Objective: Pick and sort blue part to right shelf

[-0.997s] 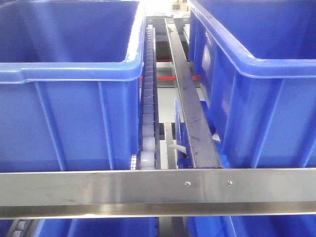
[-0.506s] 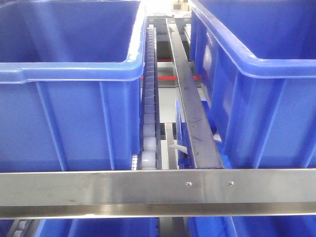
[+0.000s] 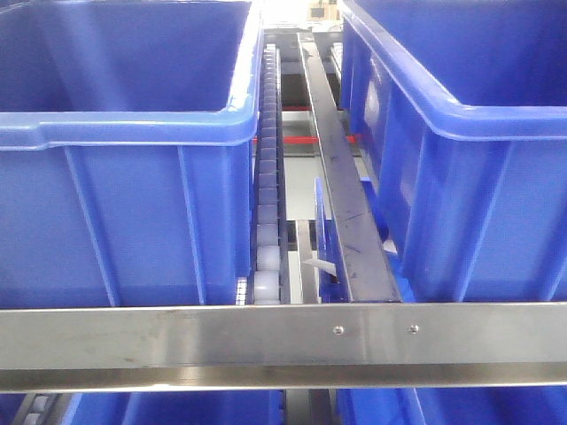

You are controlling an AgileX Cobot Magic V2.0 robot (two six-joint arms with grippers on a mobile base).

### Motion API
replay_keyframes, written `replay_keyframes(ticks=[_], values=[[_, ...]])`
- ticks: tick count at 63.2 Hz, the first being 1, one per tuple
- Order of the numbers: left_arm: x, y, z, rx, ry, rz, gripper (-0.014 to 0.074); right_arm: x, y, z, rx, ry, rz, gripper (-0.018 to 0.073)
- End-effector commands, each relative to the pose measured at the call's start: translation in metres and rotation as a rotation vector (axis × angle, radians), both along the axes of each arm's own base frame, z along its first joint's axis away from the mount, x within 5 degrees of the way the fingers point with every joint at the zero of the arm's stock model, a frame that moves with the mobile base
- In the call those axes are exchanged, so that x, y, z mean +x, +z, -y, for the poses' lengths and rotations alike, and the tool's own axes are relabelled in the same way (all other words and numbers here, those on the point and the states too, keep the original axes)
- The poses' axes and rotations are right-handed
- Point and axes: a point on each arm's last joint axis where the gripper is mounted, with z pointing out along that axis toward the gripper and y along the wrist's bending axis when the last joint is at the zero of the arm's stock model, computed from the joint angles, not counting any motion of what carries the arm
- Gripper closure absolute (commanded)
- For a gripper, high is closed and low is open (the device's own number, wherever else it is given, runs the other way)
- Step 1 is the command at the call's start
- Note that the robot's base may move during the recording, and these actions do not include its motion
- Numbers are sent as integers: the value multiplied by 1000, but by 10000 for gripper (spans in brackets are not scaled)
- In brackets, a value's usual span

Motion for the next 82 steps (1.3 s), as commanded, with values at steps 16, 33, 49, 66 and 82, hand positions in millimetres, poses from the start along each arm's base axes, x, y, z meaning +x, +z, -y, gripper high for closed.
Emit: replay_keyframes(ticks=[16, 33, 49, 66, 82], values=[[-1, -22, -4, 176, 60, 78, 463, -5, 18, 1, -2, -14, 145, 502], [3, -57, -3, 159, 35, 37, 463, -5, 18, 1, -2, -14, 145, 502], [3, -55, -4, 151, 39, 60, 463, -5, 18, 1, -2, -14, 145, 502], [3, -55, -4, 137, 39, 59, 463, -5, 18, 1, -2, -14, 145, 502], [3, -55, -4, 137, 39, 59, 463, -5, 18, 1, -2, -14, 145, 502]])
